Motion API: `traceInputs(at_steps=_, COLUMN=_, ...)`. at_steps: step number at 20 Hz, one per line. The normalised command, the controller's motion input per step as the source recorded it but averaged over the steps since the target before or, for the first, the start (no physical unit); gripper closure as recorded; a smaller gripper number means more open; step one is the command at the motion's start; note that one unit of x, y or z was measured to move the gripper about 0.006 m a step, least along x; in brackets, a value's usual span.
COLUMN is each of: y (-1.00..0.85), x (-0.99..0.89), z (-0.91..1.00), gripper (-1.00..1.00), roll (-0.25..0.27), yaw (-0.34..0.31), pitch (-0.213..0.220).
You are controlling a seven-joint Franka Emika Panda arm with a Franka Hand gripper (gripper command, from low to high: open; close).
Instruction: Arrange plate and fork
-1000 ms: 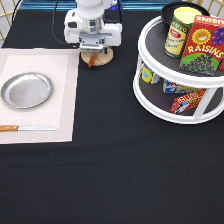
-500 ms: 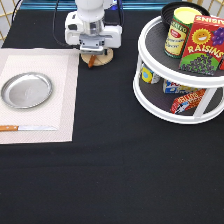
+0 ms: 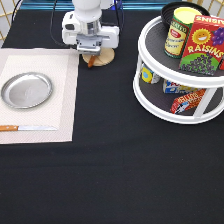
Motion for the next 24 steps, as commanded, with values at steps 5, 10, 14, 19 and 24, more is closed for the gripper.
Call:
traceInputs(at_steps=5, y=0.02, x=0.03, z=0.10, gripper=1.00, roll=-0.061, yaw=0.049, pitch=0.009)
traceInputs(at_steps=10, y=-0.14, x=0.10, z=0.76, gripper=1.00, roll=0.006, yaw=0.042, pitch=0.000)
traceInputs(at_steps=14, y=-0.56, x=0.21, z=0.75, gripper=1.00, roll=0.029, yaw=-0.004, pitch=0.025)
traceInputs(at_steps=19, y=-0.72, x=0.23, z=0.52, gripper=1.00, roll=0.028, yaw=-0.072, pitch=0.053)
traceInputs(at_steps=24, y=-0.77, x=0.09, z=0.29, gripper=1.00, roll=0.018, yaw=-0.083, pitch=0.014)
